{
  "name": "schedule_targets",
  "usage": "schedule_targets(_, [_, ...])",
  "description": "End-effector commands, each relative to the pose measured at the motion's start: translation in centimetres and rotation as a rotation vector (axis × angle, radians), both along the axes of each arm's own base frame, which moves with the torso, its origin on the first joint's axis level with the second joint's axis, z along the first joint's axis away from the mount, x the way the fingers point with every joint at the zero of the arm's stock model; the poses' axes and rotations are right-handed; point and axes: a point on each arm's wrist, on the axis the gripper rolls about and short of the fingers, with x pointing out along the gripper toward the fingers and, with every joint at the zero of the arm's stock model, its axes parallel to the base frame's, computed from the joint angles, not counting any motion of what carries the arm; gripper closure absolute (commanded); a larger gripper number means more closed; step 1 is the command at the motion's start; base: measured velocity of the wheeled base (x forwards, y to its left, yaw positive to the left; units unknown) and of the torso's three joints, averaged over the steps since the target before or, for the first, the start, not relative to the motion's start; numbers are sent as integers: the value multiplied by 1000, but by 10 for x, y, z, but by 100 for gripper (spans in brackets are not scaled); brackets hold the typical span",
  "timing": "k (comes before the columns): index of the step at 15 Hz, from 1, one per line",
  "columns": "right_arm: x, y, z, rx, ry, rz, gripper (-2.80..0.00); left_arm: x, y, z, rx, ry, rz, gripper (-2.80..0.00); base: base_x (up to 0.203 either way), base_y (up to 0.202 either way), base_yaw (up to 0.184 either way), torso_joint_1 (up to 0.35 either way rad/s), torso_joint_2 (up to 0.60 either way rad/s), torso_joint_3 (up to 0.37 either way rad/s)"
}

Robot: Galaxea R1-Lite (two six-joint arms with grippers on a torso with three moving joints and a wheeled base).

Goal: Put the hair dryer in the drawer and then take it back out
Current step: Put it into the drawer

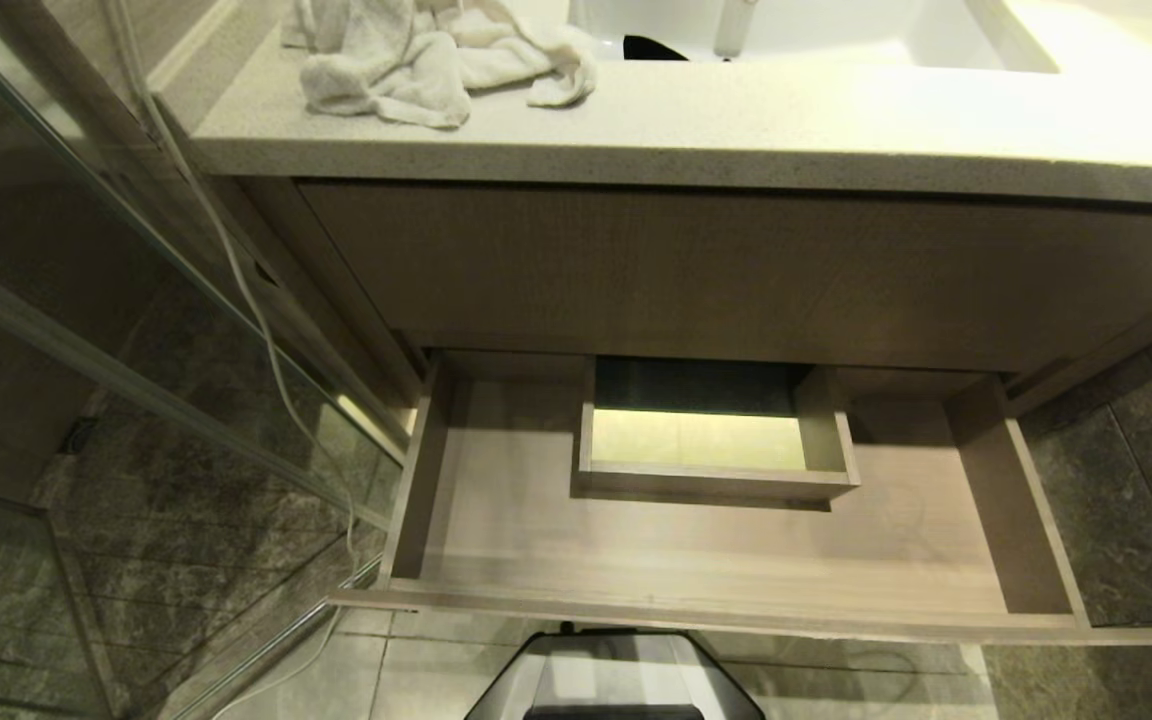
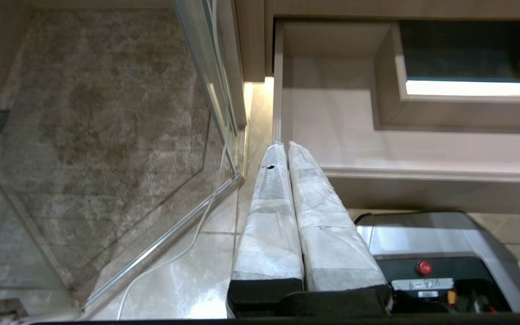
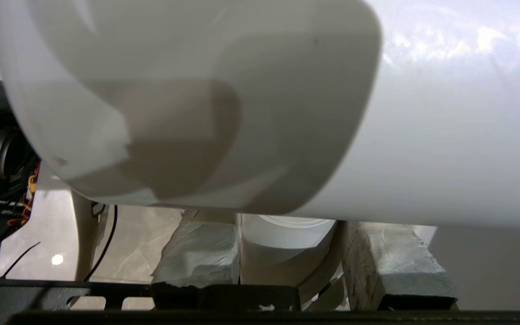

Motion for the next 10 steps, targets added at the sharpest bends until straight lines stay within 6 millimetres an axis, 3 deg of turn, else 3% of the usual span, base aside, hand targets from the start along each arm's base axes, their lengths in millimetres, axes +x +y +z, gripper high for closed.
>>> schedule_targets(1, [0, 0, -2, -2, 11, 0, 0, 0, 0, 0, 0, 1, 0, 0, 0, 0, 0, -335, 540, 206])
schedule_targets(8, [0, 0, -7, -2, 27, -15, 0, 0, 0, 0, 0, 1, 0, 0, 0, 0, 0, -341, 496, 153])
schedule_targets(10, [-1, 0, -7, -1, 19, -16, 0, 0, 0, 0, 0, 1, 0, 0, 0, 0, 0, -142, 323, 200])
